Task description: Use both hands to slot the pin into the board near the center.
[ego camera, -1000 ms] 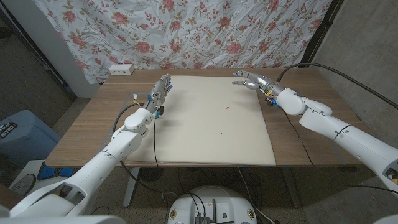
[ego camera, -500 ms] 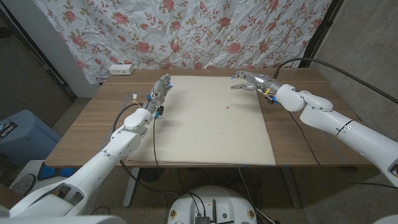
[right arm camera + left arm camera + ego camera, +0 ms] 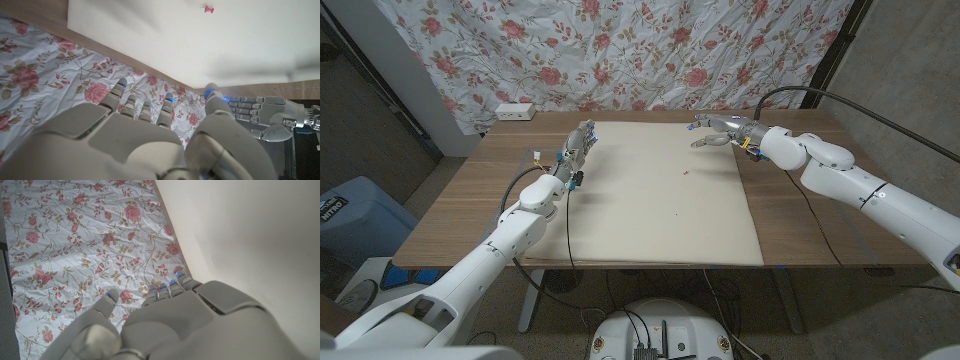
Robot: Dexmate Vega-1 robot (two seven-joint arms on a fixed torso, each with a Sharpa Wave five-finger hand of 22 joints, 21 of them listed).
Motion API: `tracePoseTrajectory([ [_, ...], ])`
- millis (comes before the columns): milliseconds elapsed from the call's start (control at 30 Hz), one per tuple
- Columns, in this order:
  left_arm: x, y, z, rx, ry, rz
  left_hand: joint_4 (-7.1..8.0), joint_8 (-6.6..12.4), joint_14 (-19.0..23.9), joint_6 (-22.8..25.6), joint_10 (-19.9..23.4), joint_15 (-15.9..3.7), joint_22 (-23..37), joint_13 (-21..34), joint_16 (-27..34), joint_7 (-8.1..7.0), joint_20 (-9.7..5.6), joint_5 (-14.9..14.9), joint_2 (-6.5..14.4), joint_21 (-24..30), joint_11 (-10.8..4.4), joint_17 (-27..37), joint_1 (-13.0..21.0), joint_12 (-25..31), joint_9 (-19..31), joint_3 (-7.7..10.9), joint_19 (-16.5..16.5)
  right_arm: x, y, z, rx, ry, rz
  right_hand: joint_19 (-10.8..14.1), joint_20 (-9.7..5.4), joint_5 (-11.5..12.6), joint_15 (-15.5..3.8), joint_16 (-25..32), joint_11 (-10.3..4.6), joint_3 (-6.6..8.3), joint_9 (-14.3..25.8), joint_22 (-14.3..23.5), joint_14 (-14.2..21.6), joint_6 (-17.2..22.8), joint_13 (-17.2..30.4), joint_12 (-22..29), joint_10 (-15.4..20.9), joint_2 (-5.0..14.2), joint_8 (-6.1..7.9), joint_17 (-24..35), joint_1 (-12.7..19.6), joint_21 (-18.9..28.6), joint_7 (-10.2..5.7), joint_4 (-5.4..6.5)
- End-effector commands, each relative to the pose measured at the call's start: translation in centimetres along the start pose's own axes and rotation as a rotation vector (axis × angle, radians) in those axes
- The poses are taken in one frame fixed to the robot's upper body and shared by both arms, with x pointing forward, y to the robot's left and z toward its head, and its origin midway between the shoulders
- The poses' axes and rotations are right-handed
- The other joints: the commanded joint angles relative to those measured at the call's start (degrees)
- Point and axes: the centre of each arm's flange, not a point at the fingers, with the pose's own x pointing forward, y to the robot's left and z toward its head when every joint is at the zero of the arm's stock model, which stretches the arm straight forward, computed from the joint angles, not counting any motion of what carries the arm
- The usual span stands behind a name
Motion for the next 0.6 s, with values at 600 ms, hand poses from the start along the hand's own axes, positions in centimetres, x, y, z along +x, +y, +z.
tracePoseTrajectory([
  [600,-0.7,0.2,0.0,0.006,0.018,0.005,0.15,0.0,0.5,0.2,0.3,-0.17,0.2,0.1,-0.2,-0.09,-0.49,0.2,5.0,0.0,-0.26,0.1,0.2,0.0,0.2,0.75,0.6,2.4,-1.2,1.6,-0.201,-0.002,0.181,-1.7,1.3,0.8,1.73,0.4,1.45,2.43,0.5,0.1,-1.3,3.5,0.3,0.2,-3.8,-2.79,2.03,-0.1,7.7,-0.3,-0.01,0.12],
])
